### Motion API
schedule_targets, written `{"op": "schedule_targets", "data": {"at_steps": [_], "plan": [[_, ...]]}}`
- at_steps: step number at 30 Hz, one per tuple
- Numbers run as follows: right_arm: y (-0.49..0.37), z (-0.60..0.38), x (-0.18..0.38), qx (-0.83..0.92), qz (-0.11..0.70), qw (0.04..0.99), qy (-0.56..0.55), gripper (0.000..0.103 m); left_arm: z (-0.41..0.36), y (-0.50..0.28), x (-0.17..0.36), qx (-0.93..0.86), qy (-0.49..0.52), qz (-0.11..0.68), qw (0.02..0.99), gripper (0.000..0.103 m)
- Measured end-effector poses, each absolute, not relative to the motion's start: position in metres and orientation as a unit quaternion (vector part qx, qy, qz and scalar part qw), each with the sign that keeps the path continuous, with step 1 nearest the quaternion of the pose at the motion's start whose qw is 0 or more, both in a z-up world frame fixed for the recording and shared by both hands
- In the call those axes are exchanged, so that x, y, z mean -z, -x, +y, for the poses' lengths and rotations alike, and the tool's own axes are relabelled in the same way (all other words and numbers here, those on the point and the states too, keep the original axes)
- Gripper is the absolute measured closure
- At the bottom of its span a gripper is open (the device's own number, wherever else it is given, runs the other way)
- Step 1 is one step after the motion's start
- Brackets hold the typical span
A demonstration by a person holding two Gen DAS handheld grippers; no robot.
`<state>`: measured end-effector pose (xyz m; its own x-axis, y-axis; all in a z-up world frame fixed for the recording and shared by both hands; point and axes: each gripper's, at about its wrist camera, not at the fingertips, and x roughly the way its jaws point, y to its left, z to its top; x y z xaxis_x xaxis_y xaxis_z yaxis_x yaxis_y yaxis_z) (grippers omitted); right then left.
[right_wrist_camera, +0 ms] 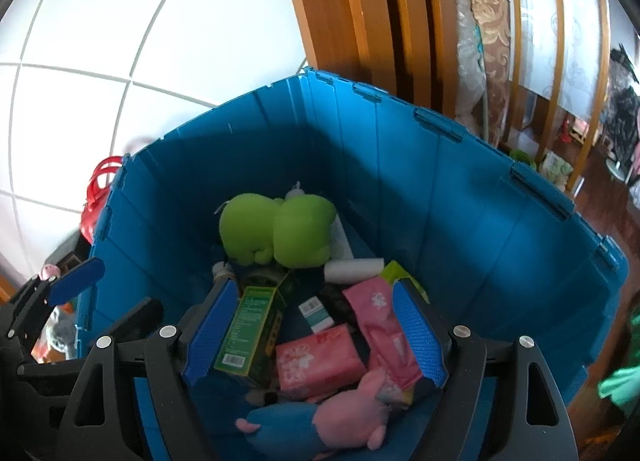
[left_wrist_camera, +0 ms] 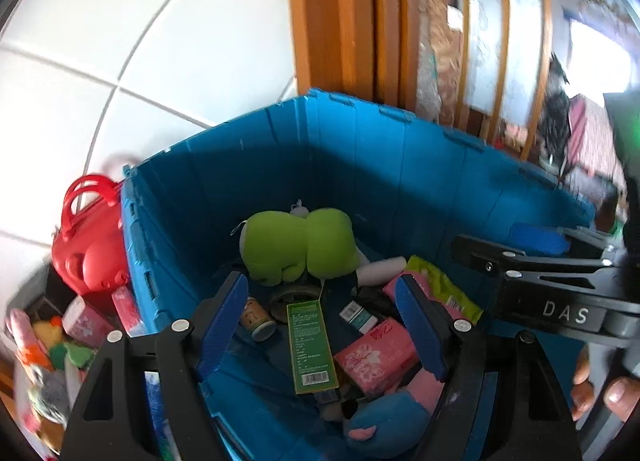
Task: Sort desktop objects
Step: 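Withdraw both grippers from the bin back toward the table, then grasp the pink pig plush in red clothes with both grippers together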
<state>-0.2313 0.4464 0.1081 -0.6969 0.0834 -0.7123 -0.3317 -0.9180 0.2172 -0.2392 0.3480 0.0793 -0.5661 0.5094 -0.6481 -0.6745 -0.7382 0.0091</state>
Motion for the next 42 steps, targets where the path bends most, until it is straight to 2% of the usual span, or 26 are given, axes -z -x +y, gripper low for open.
{"op": "schedule_targets", "data": {"at_steps": [3,6,8,10,11,14,19,22,33,38,42], "plan": [[0.228,0.449,-0.109,-0.907,0.177,0.116,0.365,0.022,0.331,0.240,-0.080,-0.875,0.332,0.086,0.340,0.027],[0.228,0.449,-0.109,-0.906,0.177,0.117,0.365,0.021,0.313,0.231,-0.083,-0.885,0.324,0.075,0.325,0.027],[0.227,0.449,-0.110,-0.908,0.178,0.114,0.362,0.014,0.297,0.221,-0.088,-0.894,0.309,0.068,0.318,0.027],[0.225,0.450,-0.112,-0.910,0.180,0.109,0.358,0.002,0.280,0.209,-0.094,-0.903,0.292,0.059,0.309,0.027],[0.224,0.450,-0.112,-0.911,0.181,0.104,0.354,0.001,0.267,0.200,-0.097,-0.909,0.282,0.053,0.303,0.027],[0.216,0.446,-0.115,-0.917,0.176,0.109,0.342,0.000,0.232,0.179,-0.102,-0.921,0.261,0.037,0.286,0.025],[0.189,0.415,-0.126,-0.930,0.156,0.095,0.318,0.000,0.164,0.154,-0.097,-0.944,0.244,0.018,0.221,0.013],[0.170,0.383,-0.140,-0.944,0.145,0.065,0.288,0.000,0.127,0.147,-0.087,-0.954,0.242,0.013,0.178,0.013],[0.147,0.215,-0.156,-0.962,0.086,-0.097,0.238,0.000,-0.034,0.141,-0.028,-0.954,0.297,-0.018,0.026,0.013],[0.163,0.134,-0.124,-0.945,0.048,-0.164,0.278,0.000,-0.111,0.145,0.022,-0.936,0.349,-0.036,-0.043,0.013],[0.181,0.073,-0.078,-0.918,0.016,-0.204,0.339,0.000,-0.179,0.146,0.078,-0.903,0.412,-0.073,-0.100,0.013]]}}
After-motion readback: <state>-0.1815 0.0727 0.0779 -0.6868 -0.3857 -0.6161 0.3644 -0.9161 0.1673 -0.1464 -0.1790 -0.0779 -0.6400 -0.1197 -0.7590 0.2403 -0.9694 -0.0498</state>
